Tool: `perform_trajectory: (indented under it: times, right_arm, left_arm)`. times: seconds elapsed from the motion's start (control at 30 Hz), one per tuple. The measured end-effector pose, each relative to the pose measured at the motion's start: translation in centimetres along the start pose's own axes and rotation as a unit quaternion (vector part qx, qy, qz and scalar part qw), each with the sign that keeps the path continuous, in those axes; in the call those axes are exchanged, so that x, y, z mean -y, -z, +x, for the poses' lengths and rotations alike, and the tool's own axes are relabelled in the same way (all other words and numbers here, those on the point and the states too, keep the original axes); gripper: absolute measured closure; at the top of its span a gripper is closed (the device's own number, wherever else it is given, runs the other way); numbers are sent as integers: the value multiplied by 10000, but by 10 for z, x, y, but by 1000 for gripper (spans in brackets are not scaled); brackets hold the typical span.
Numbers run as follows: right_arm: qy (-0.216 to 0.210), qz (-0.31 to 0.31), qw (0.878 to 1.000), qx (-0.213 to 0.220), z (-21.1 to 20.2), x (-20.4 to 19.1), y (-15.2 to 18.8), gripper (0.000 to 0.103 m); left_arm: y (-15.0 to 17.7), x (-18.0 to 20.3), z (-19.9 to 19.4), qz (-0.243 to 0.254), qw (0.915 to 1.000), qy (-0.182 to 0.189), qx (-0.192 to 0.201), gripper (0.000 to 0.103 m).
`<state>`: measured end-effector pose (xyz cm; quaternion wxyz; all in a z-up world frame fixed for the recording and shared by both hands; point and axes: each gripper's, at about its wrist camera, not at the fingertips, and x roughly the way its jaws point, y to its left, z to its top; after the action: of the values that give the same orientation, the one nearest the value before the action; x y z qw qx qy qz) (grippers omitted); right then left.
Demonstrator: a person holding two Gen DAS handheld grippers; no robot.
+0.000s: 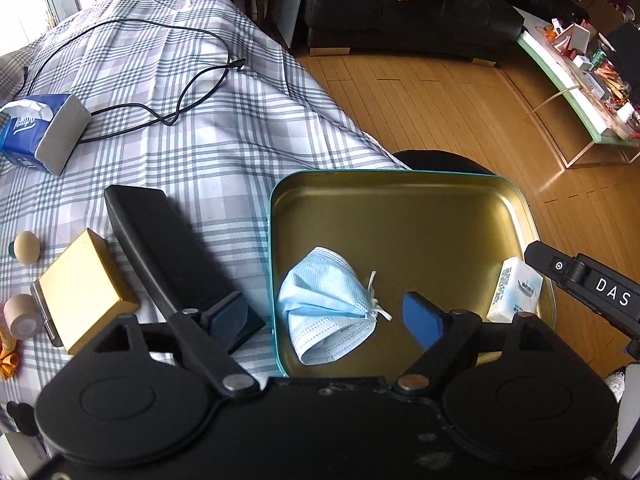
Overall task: Organize soft objects
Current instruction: 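Release the mask into the gold tray with the left tool while the right tool drops the packet there, then grasp the blue-and-yellow cloth bundle with the right tool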
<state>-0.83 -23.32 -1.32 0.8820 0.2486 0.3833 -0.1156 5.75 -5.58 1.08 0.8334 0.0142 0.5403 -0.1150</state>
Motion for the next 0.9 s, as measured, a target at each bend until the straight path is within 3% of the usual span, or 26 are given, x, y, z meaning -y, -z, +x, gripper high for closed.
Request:
perform_trajectory:
  times: [0.43, 0.73, 0.9]
  right_arm:
    - [-37, -475, 9989, -43, -18, -30, 13, 52]
    - [-246, -1131, 9932, -116, -39, -79, 35, 52]
    - [-455, -1589, 9860, -216, -50, -117, 54, 52]
  left_arm:
    - [24, -42, -27, -303, 9991, -254, 166, 11]
    - [49, -111, -63, -880, 9938, -525, 439, 6]
    - [63, -154, -80, -1180, 9868, -920, 624, 3]
